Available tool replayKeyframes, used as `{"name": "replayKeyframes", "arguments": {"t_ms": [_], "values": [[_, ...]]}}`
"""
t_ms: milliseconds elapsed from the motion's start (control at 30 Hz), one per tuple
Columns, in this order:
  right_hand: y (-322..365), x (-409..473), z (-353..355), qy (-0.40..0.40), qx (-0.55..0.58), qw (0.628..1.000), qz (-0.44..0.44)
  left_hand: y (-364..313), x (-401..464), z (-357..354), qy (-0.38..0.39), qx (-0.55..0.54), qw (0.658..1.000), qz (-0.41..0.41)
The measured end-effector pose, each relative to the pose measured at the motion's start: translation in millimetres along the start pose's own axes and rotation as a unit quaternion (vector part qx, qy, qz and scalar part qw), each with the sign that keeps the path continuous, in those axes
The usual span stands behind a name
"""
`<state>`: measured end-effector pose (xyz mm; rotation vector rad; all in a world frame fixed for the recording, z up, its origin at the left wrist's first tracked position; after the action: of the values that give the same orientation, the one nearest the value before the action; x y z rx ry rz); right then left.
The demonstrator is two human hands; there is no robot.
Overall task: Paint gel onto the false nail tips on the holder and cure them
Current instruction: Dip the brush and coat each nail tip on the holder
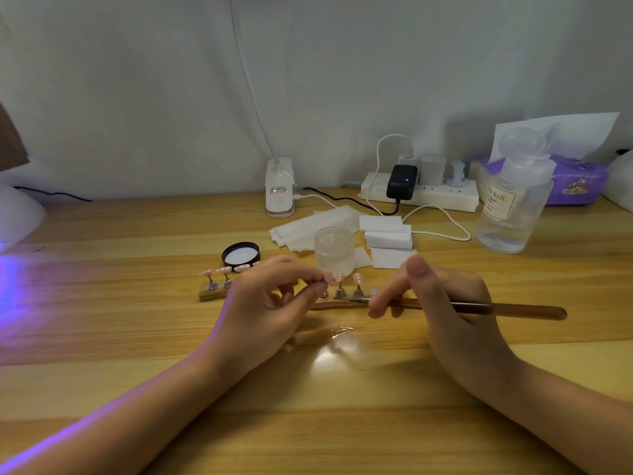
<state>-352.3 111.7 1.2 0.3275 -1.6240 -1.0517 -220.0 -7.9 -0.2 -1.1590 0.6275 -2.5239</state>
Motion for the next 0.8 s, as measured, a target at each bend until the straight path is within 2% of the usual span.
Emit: {"name": "replayKeyframes", "arguments": {"t_ms": [167, 533, 667, 800], "values": [[-1.7, 1.2, 5.8, -0.027, -0.016, 0.999, 0.011, -3.4, 1.1, 1.7, -0.017, -0.014, 1.000, -0.007], [1.3, 3.1, -1.1, 0.026, -0.162, 0.978, 0.129, 0.3, 0.3, 1.6, -0.012, -0.028, 1.000, 0.007], [0.4, 1.2, -2.2, 0.039, -0.161, 0.977, 0.137, 0.2, 0.6, 1.7, -0.015, -0.029, 0.999, 0.012], [1.7, -1.0, 0.5, 0.028, -0.112, 0.985, 0.129, 1.6, 0.6, 1.4, -0.013, -0.020, 1.000, 0.012]]}}
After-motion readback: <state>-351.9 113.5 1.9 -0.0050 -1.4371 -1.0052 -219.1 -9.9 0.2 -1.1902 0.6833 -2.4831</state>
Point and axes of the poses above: each hand's wrist, its own x-axis towards the middle knuckle, its own z-axis out of the back of the hand, y = z × x, the point moved 3 cm from there along x, towards the middle knuckle, and after that the axes turned 11 degrees about x, right-handed, at the moved point
